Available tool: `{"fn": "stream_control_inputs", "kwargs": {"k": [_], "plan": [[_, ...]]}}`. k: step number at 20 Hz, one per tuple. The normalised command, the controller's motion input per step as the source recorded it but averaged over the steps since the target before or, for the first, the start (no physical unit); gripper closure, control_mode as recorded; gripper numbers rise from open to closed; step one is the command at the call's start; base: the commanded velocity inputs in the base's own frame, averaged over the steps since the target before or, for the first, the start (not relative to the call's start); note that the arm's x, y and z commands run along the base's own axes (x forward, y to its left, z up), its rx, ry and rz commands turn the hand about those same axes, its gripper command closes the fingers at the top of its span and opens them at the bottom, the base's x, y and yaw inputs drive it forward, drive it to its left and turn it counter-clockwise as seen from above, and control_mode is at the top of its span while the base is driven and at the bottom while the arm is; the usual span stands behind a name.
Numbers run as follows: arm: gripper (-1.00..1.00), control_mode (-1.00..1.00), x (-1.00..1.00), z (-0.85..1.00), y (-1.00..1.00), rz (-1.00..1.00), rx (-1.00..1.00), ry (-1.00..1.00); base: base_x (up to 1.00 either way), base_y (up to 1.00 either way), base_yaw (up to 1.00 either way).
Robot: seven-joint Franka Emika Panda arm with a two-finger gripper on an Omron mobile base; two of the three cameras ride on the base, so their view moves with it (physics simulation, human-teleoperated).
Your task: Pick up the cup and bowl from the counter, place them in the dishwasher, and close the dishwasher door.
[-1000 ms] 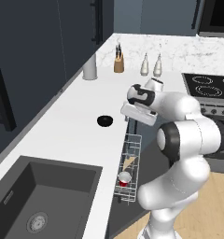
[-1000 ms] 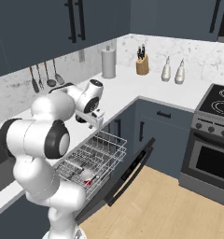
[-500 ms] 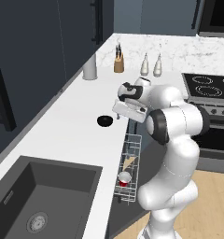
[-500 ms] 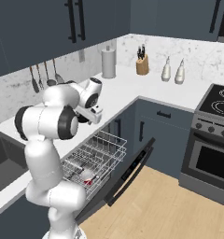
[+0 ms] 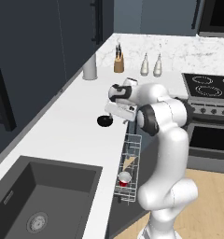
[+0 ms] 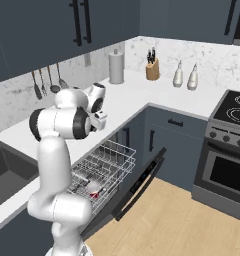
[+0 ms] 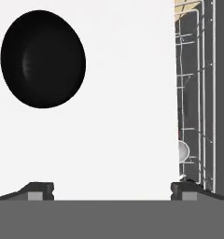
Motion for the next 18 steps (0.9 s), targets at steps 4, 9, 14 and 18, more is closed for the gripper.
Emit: {"fn": "stream_control_inputs", "kwargs": {"k": [4,9,14,18], "plan": [[-1.00,-1.00,0.43,-0.25,0.19,-0.12,-0.13,0.09,0.00,0.00,0.00],[-1.00,-1.00,0.43,-0.27,0.03,-0.11,-0.11,0.07,0.00,0.00,0.00],[-1.00,-1.00,0.31,-0.16,0.00,-0.04,-0.01,0.00,0.00,0.00,0.00],[-1.00,-1.00,0.33,-0.20,-0.01,-0.01,0.00,0.00,0.00,0.00,0.00]]}}
